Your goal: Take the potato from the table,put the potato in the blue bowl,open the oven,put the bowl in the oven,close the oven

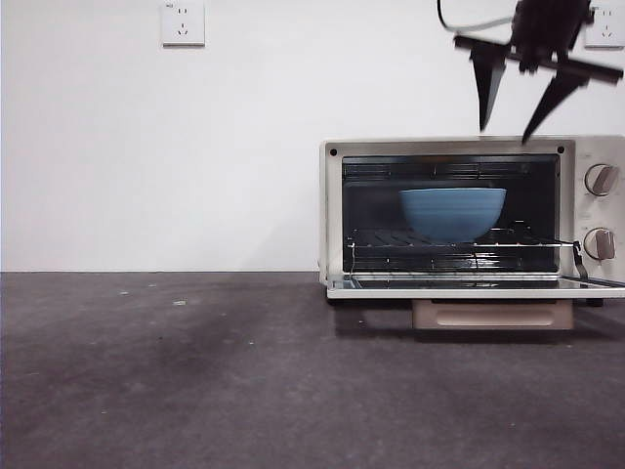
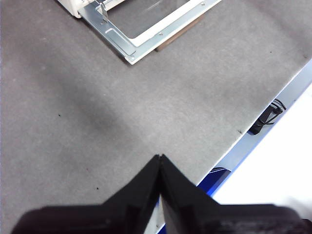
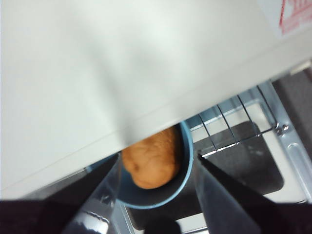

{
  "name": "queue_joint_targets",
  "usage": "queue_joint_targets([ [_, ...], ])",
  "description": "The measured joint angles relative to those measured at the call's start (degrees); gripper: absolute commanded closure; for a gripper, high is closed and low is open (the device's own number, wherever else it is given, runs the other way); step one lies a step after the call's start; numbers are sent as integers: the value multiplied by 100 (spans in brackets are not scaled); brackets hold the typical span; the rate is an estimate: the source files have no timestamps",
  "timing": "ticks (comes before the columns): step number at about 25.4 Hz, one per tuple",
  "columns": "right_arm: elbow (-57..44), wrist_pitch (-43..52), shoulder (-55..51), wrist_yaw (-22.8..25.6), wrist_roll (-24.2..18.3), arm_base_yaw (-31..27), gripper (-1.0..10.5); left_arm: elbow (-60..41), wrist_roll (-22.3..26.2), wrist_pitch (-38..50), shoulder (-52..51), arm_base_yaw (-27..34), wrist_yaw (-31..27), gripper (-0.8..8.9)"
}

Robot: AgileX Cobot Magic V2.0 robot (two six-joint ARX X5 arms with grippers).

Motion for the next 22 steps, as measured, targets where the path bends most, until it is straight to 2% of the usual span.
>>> queue_joint_targets([
  [3,549,-361,0,203,-376,0,695,0,101,72,35,0,0,819],
  [8,1207,-732,-79,866,-1237,28,698,0,247,90,273,0,-17,819],
  [16,1209,-732,-610,916,-2194,57,698,0,299,732,693,0,-13,820],
  [22,813,-732,-1550,933,-2741,76,719,0,304,1270,1005,0,-11,821],
])
